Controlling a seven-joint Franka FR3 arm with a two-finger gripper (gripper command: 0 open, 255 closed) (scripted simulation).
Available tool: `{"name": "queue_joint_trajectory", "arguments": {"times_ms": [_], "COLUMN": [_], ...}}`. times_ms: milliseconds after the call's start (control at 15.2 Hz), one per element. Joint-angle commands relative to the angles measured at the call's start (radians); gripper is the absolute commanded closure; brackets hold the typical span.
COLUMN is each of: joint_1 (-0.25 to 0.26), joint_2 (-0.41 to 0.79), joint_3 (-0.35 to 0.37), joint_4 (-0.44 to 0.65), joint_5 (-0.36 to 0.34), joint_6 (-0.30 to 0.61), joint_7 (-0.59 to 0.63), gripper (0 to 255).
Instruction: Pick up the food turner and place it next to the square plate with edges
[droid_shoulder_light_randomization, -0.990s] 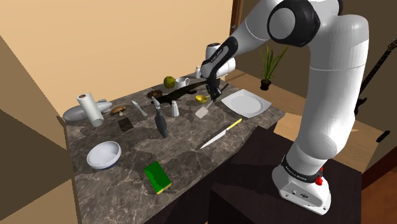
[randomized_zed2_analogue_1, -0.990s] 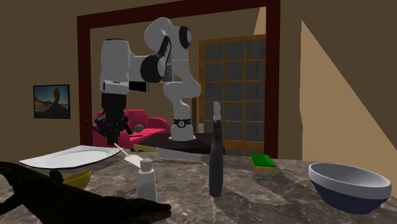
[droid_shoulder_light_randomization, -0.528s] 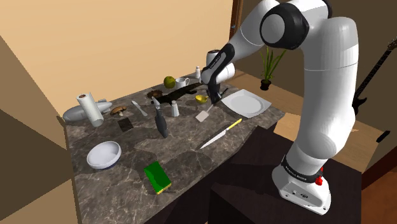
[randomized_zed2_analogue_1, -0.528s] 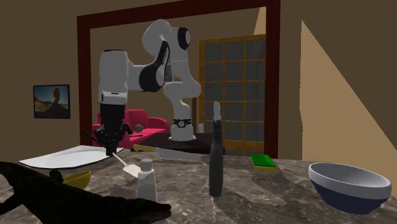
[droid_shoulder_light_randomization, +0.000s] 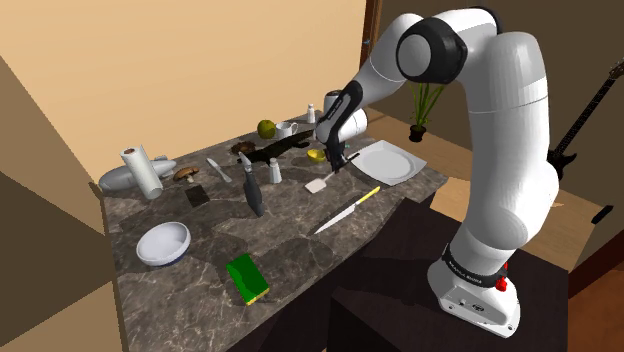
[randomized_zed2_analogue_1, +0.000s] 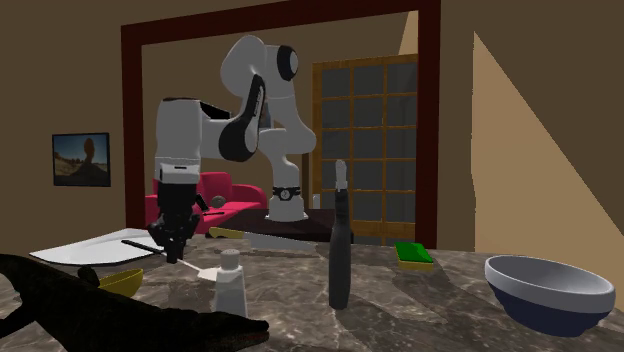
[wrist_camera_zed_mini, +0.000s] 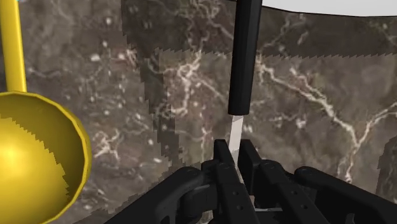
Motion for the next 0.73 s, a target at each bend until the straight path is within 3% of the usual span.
{"name": "queue_joint_trajectory", "arguments": {"times_ms": [0,462,528,660], "joint_1": [-0.002,-0.002,-0.002,-0.002], "joint_2": [0.021,0.021,0.021,0.021], "joint_3": [0.003,0.003,0.004,0.004], "joint_4": [0.002,0.002,0.002,0.002], "joint_5": [0.004,0.004,0.004,0.004], "joint_6": [0.020,0.020,0.020,0.020], "joint_7": [-0.001,-0.001,-0.001,-0.001], "gripper": [255,255,0,0]}}
